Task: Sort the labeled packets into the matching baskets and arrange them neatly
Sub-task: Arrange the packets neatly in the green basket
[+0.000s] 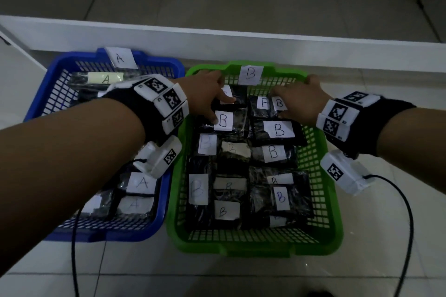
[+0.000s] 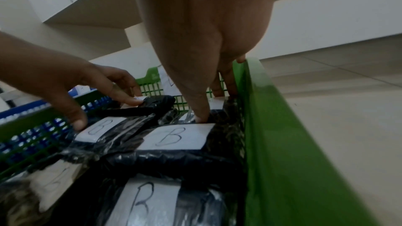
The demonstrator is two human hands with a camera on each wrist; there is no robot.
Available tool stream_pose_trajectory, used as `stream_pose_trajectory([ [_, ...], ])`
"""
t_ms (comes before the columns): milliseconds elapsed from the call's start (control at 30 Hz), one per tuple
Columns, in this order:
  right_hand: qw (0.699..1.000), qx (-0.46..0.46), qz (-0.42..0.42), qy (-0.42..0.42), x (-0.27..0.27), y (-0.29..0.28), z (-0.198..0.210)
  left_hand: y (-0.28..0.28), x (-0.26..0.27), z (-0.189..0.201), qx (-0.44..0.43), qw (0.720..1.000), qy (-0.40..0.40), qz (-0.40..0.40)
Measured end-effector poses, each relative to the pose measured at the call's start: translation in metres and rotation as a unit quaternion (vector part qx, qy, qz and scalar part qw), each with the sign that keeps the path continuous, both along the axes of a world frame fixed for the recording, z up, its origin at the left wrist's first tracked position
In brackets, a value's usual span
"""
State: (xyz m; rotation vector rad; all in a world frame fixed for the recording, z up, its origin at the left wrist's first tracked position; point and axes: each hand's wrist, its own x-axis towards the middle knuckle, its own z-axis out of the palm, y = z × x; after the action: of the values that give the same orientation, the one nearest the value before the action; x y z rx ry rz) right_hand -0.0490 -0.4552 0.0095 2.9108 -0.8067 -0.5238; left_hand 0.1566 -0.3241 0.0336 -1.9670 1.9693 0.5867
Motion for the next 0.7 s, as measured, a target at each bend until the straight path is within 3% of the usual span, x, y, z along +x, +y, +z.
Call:
stream_pose_trajectory([
  [400, 0.999, 0.024, 0.011, -0.039, 0.007, 0.001, 0.008, 0.01, 0.005, -0.007, 0.008, 0.996, -0.057, -0.066],
  [567, 0.993, 0.043, 0.03, -0.107, 0.012, 0.011, 0.0, 0.005, 0.001, -0.013, 0.05, 0.994, -0.074, -0.064],
  [700, 0.996, 0.049, 0.026, -0.073, 0.018, 0.01, 0.002, 0.003, 0.0, -0.013, 0.051, 0.994, -0.07, -0.064],
])
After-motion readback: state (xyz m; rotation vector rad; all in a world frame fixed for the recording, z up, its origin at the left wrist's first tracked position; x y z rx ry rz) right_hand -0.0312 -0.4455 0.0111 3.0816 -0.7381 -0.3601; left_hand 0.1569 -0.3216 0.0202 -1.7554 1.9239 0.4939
